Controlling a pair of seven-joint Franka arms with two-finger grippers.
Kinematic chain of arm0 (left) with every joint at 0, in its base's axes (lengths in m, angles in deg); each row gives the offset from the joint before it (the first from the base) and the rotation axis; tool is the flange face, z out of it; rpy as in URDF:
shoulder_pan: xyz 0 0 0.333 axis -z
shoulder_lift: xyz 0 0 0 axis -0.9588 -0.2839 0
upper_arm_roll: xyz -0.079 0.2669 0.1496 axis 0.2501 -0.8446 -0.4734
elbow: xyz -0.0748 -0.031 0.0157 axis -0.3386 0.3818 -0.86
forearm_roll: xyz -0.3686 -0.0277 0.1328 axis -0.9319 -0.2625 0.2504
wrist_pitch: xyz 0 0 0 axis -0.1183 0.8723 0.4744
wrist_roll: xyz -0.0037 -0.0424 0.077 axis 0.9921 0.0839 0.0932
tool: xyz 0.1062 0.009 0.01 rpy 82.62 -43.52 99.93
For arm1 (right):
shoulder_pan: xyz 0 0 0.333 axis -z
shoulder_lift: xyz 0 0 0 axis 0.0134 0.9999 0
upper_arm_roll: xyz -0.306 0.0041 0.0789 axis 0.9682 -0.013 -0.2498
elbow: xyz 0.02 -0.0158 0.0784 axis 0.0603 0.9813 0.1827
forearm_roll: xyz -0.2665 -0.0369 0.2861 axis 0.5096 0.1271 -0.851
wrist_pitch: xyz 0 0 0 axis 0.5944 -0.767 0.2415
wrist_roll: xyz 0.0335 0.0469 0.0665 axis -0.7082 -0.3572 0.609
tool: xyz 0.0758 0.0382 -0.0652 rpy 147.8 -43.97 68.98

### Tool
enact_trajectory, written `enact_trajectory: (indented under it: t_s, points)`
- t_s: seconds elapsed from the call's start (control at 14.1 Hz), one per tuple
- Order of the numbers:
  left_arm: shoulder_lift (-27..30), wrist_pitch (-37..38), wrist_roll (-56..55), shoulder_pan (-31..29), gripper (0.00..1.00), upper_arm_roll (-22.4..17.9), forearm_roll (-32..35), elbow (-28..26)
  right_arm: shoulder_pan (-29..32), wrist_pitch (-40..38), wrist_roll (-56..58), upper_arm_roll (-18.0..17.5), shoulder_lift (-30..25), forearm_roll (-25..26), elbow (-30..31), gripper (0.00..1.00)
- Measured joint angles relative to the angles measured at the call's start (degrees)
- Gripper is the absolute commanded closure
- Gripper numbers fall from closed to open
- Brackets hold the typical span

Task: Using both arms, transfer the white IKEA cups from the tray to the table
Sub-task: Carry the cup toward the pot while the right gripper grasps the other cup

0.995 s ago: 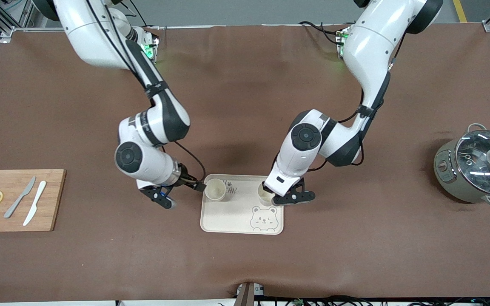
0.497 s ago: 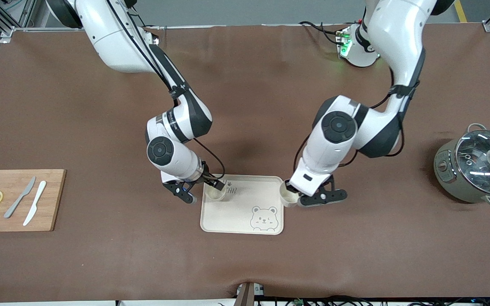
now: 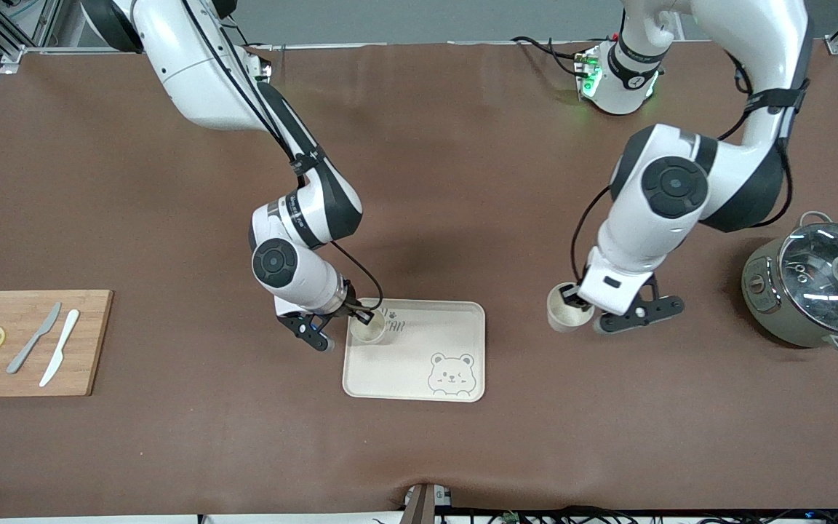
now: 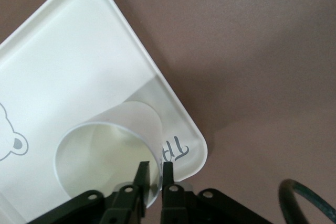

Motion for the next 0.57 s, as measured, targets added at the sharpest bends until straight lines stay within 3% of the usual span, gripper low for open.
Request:
enact_trajectory:
  t_s: [0.28,0.43,0.57]
  points:
    - [4.29,-0.83,0.00,-5.25,1.00,0.01,-0.48,-10.20,0.04,0.02,0.00,0.23,-0.25,0.01,-1.34,1.00]
    - [4.36,-6.17,0.00,-6.88,1.00,0.00,-0.50,-15.51,0.58,-0.60,0.05,0.68,-1.37,0.01,-2.33,1.00]
    - [4.19,-13.14,0.00,-7.98,1.00,0.01,-0.51,-21.50,2.98,-6.67,3.71,1.06,-3.54,0.08,-3.76,1.00]
